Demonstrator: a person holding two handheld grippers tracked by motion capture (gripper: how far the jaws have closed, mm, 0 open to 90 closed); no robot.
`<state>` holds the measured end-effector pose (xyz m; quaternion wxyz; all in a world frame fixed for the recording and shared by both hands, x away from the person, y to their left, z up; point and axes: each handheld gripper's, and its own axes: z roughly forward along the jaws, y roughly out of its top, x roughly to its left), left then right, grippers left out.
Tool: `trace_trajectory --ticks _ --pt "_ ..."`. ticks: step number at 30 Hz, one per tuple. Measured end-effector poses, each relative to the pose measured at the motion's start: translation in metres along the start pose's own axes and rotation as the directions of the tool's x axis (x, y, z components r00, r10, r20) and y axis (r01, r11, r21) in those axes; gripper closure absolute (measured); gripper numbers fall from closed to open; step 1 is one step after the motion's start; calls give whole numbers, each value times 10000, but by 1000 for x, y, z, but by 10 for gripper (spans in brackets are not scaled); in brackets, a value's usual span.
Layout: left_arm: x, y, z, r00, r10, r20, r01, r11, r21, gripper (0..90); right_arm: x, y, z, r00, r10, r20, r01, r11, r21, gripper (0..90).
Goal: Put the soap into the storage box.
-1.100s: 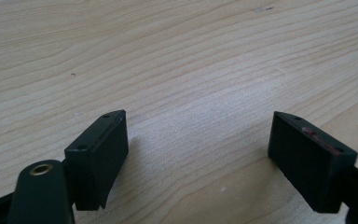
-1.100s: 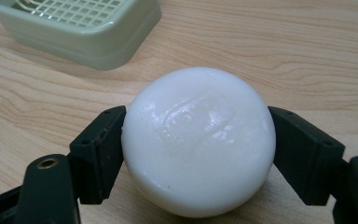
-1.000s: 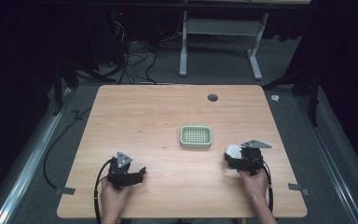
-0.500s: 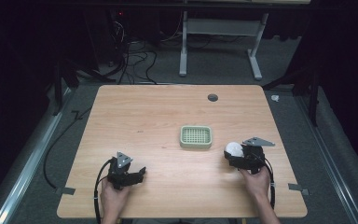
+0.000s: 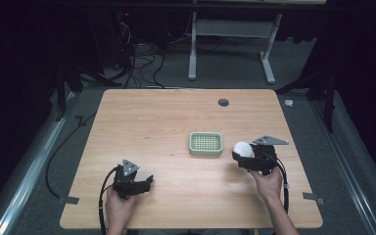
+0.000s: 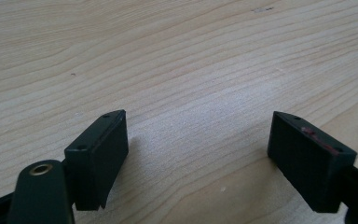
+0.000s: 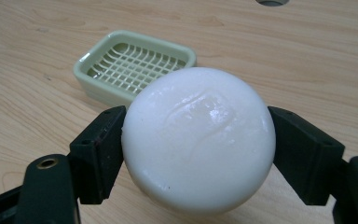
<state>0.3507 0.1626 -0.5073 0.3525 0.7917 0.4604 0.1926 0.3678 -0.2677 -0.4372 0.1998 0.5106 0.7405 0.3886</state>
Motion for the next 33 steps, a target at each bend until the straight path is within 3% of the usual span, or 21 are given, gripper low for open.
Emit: trace_trajectory --ticks 14,33 --pt "0 0 0 10000 2 -1 -2 10000 -1 206 12 28 15 9986 -327 -414 324 9995 -61 244" --pt "0 0 0 10000 10 -5 -10 10000 -6 204 30 57 45 9942 -700 -812 726 9969 293 244"
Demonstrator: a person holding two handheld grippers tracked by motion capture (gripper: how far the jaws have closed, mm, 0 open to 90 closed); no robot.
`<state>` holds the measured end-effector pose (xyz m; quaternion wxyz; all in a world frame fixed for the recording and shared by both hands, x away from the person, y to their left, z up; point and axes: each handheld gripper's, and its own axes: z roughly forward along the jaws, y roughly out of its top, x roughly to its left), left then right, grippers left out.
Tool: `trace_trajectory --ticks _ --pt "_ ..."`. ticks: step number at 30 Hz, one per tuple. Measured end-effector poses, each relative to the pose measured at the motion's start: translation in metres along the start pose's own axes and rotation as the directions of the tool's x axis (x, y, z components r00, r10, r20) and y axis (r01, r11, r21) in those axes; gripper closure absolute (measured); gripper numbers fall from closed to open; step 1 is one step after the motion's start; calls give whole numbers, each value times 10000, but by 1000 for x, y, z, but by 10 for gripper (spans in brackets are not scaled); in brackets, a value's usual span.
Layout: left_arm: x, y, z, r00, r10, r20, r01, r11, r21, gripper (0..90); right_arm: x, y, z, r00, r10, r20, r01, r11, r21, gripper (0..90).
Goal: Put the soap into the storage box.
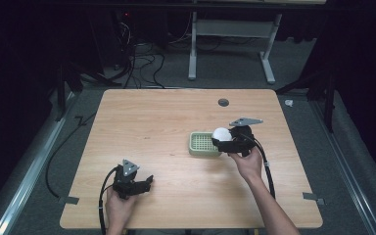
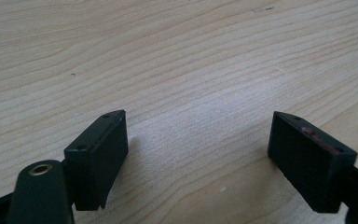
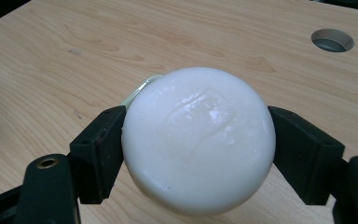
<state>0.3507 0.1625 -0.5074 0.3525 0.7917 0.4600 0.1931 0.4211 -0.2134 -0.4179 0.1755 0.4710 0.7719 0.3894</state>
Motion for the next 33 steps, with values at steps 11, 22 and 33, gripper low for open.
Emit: trace_trajectory --ticks 11,22,33 --pt "0 0 0 10000 -3 21 3 10000 10 203 4 7 22 9999 -117 -58 119 9997 210 244" --pt "0 0 0 10000 -4 23 4 10000 10 203 5 4 45 9999 -111 21 110 9984 555 244" --pt "0 0 0 10000 -4 37 4 10000 28 202 9 2 60 9996 -267 85 258 9956 900 244"
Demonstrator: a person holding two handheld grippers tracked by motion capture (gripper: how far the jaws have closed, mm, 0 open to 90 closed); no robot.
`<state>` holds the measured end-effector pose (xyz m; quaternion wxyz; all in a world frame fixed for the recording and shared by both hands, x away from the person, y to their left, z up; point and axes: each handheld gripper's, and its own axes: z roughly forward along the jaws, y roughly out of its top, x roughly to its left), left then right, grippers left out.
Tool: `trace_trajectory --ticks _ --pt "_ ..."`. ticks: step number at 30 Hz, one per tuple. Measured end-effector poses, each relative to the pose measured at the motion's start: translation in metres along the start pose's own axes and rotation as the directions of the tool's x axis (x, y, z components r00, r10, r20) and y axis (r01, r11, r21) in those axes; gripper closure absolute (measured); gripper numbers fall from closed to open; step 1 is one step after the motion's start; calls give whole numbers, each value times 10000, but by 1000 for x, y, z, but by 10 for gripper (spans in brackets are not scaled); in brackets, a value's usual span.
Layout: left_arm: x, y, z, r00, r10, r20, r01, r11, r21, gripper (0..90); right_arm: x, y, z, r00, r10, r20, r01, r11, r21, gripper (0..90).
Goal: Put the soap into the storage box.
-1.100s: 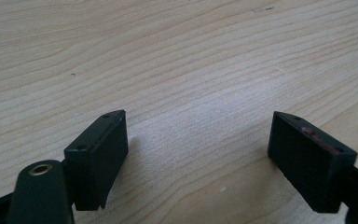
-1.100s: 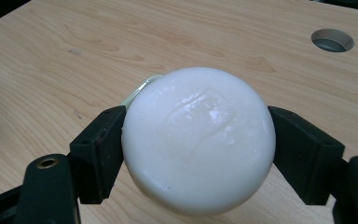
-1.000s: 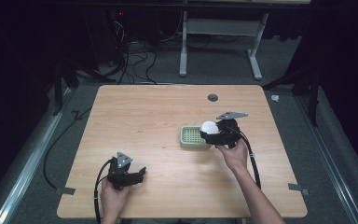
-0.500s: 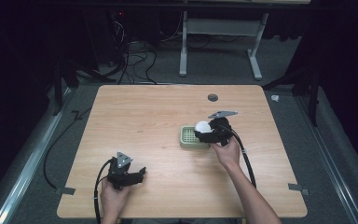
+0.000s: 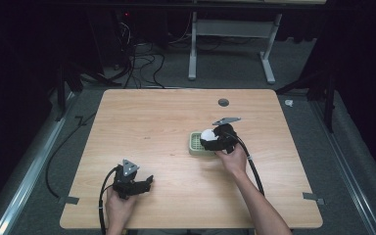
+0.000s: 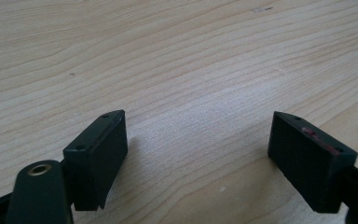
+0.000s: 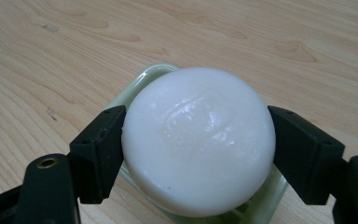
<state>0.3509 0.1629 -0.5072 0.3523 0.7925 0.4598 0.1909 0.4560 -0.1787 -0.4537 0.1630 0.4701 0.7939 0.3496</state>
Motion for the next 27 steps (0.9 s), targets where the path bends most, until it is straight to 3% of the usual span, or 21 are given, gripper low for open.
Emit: trace_trajectory --ticks 10,27 --pt "0 0 0 10000 -7 0 7 10000 -1 202 -1 -2 12 9999 22 105 -25 9996 271 244" --pt "0 0 0 10000 -5 -6 5 10000 0 202 -3 -4 18 9999 68 157 -75 9990 441 242"
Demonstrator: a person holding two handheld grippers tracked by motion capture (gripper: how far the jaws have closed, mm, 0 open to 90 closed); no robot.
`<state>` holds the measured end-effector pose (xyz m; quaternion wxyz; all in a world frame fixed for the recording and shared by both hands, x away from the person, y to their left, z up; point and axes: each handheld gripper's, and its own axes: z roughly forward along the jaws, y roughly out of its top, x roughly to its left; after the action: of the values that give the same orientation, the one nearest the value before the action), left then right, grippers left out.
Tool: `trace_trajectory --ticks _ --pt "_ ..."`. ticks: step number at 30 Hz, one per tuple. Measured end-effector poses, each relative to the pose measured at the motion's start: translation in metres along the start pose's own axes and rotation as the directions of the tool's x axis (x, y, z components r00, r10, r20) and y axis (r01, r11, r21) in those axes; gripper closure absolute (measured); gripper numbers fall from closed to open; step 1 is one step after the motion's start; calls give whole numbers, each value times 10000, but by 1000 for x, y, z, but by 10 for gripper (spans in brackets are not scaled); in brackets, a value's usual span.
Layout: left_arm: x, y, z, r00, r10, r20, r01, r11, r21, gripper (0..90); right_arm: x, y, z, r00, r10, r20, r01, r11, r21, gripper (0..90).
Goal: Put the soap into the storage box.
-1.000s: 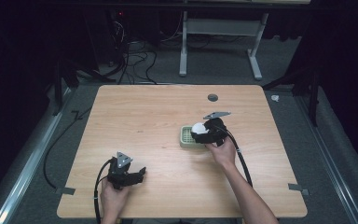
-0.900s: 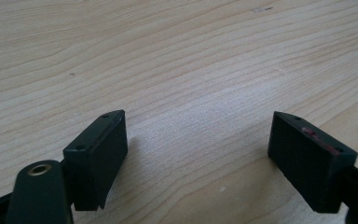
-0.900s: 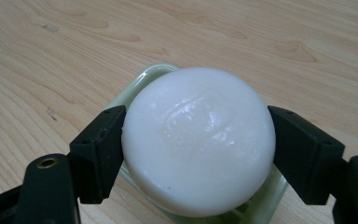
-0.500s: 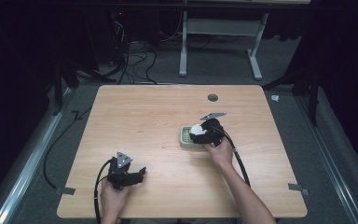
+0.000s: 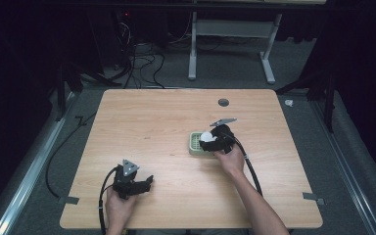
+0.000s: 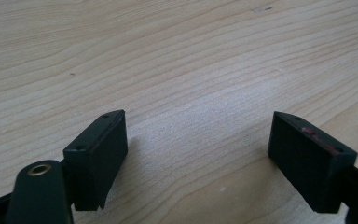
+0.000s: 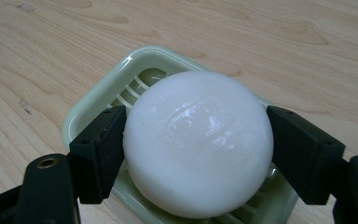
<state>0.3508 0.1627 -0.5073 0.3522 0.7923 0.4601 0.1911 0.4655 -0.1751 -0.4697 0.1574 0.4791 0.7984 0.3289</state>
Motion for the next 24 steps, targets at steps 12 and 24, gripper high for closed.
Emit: trace_trajectory --ticks 12,24 --pt "0 0 0 10000 5 4 -5 10000 -1 202 -2 2 -9 9998 116 -188 -123 9992 -369 212" --pt "0 0 0 10000 4 2 -4 10000 -18 201 -4 4 -29 9993 195 -325 -224 9956 -909 221"
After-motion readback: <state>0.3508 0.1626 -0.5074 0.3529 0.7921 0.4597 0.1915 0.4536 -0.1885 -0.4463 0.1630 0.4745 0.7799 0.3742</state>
